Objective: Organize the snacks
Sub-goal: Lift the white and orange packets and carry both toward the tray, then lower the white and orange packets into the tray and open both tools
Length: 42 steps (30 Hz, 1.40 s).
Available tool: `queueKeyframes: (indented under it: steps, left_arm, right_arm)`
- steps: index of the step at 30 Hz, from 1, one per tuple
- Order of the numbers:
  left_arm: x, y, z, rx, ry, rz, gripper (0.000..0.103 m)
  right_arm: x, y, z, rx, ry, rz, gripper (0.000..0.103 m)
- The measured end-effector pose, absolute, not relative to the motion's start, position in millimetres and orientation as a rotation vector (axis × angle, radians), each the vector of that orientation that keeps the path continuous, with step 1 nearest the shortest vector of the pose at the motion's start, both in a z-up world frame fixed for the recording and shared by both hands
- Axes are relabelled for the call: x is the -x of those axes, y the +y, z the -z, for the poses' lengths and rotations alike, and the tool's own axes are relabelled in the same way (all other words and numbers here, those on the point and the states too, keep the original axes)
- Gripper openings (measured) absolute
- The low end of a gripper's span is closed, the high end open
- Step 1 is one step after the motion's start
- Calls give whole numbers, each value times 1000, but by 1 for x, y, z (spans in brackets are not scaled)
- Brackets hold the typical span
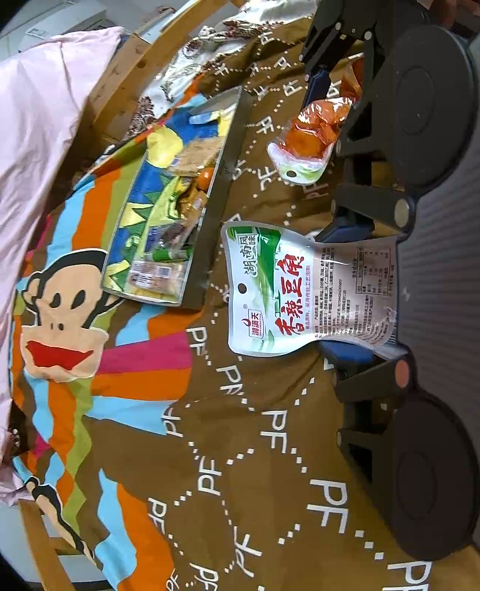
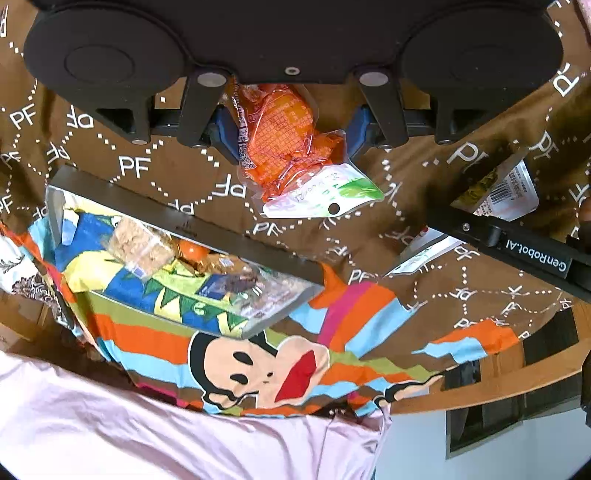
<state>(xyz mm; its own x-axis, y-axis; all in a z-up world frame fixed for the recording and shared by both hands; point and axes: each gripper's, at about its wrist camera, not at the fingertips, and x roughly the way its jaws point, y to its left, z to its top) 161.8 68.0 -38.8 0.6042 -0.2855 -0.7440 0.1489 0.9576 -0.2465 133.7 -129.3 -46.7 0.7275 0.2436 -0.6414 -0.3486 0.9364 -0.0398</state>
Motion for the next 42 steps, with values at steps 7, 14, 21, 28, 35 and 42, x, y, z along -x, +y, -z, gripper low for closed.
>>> queueKeyframes:
  steps: [7, 14, 21, 28, 35, 42]
  left_arm:
    - [-154, 65, 28, 184, 822, 275, 57]
    - [-154, 65, 19, 237, 749, 303, 57]
    - [-147, 52, 10, 211, 688, 356, 57]
    - [-151, 50, 4, 241, 638, 364, 57]
    - [-189, 24, -15, 253, 574, 374, 57]
    - [-249, -33, -18, 244, 562, 413, 57]
  right_arm:
    - [-133, -131, 38, 129, 645, -330, 60]
    - [-131, -138, 22, 58, 601, -327, 60]
    - [-135, -150, 11, 2, 591, -286, 60]
    - [-141, -179, -13, -26, 571, -243, 60]
    - [-166, -216, -38, 128, 465, -222, 61]
    - [-219, -264, -26, -38, 456, -106, 61]
